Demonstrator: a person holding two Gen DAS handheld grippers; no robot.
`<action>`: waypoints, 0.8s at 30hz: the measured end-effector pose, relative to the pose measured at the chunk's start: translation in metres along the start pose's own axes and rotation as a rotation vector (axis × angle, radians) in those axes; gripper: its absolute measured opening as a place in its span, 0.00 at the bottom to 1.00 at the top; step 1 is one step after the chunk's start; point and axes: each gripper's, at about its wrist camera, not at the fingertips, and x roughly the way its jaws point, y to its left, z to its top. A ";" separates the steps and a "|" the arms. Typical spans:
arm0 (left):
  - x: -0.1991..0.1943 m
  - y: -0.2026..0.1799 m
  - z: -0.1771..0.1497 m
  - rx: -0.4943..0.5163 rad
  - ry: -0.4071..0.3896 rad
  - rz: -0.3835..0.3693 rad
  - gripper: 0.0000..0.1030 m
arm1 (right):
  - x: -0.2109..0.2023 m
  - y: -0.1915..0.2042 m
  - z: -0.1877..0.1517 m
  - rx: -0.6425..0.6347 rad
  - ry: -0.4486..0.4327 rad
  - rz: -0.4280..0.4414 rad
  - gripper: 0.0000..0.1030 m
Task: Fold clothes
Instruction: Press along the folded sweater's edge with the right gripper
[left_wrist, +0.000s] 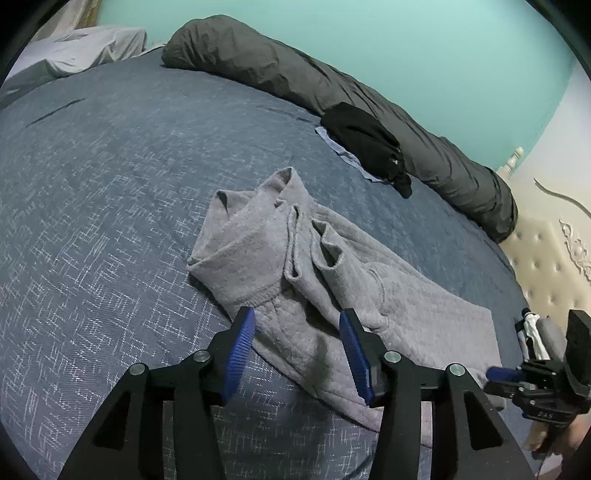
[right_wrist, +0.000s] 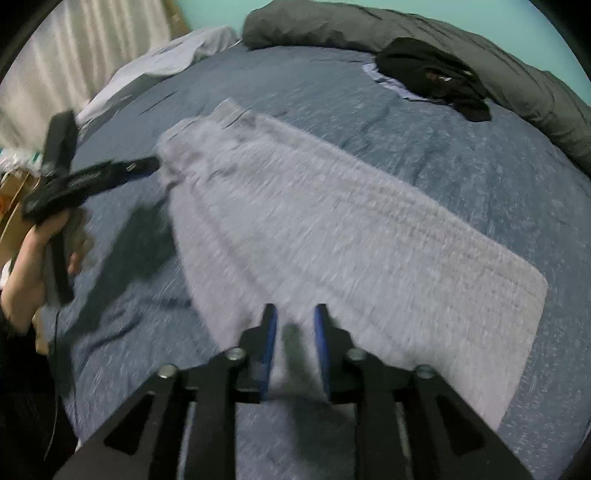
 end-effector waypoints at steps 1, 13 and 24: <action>0.000 0.002 0.000 -0.007 -0.002 0.004 0.51 | 0.002 -0.002 0.000 0.017 -0.011 0.016 0.27; 0.000 0.012 0.003 -0.037 -0.011 0.031 0.53 | -0.018 0.008 0.025 0.050 -0.171 0.127 0.27; 0.000 0.012 0.004 -0.030 -0.010 0.020 0.53 | 0.060 0.022 0.014 -0.076 0.055 -0.043 0.15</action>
